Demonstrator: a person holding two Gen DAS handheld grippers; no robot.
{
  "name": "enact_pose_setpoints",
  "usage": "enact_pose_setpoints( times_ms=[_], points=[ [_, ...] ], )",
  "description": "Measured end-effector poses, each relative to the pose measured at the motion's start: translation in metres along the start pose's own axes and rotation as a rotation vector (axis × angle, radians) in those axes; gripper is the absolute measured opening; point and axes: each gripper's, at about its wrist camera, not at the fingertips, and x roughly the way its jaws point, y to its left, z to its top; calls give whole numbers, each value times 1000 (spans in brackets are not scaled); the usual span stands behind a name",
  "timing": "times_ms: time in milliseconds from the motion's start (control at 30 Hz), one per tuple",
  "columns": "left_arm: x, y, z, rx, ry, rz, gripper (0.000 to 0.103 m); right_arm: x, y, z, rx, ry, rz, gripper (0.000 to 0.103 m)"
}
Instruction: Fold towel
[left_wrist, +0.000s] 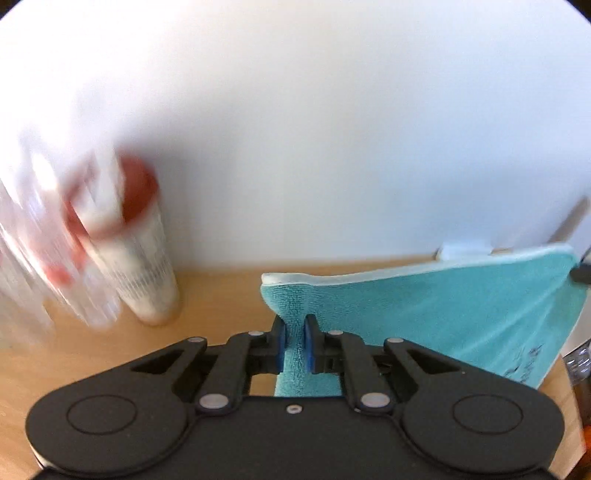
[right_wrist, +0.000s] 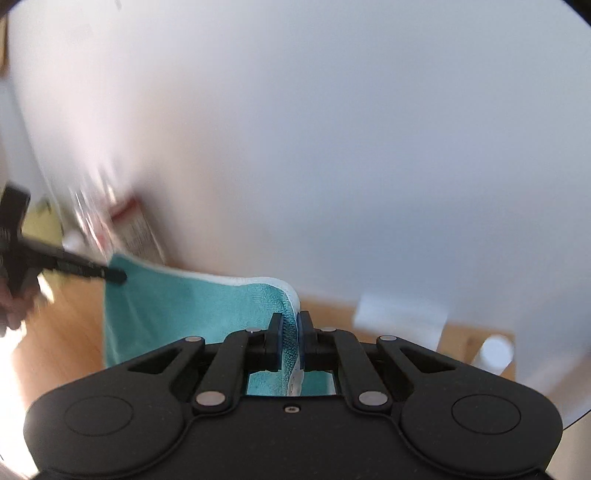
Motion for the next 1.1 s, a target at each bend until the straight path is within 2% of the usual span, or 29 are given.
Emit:
enact_pose_setpoints(
  times_ms=[67, 167, 267, 367, 433, 500, 567, 633, 733, 800, 867, 933, 1033, 1067, 1100],
  points=[
    [-5, 6, -1, 11, -25, 23, 10, -3, 6, -4, 2, -15, -33, 8],
    [-13, 9, 3, -40, -46, 15, 7, -17, 29, -1, 0, -62, -46, 7],
    [-53, -1, 10, 28, -126, 66, 7, -38, 51, 10, -51, -118, -59, 7],
    [-89, 7, 13, -3, -135, 63, 7, -63, 70, 22, -74, -161, -79, 7],
    [-111, 6, 11, 8, -150, 94, 7, -84, 83, 28, -74, -180, -74, 7],
    [-134, 5, 7, 12, -165, 112, 6, -106, 98, 32, -88, -190, -72, 7],
    [-176, 6, 2, 27, -208, 152, 6, -127, 114, 36, -120, -182, -71, 7],
    [-206, 13, 5, 15, -235, 158, 6, -145, 128, 41, -141, -184, -65, 7],
    [-219, 12, 5, 43, -234, 168, 6, -163, 140, 52, -136, -186, -15, 7],
    [-210, 9, 1, 74, -215, 163, 6, -146, 145, 49, -235, -144, -71, 7],
    [-189, 8, -3, 90, -187, 135, 6, -128, 137, 44, -225, -96, -68, 7],
    [-138, 2, -16, 149, -97, 66, 6, -105, 126, 36, -210, -51, -80, 7],
    [-81, -16, -40, 255, 24, -34, 13, -86, 113, 26, -183, 5, -83, 7],
    [-62, -27, -51, 317, 68, -67, 16, -81, 109, 23, -183, 25, -91, 7],
    [-48, -34, -59, 336, 113, -103, 21, -76, 106, 19, -183, 49, -98, 7]
  ],
)
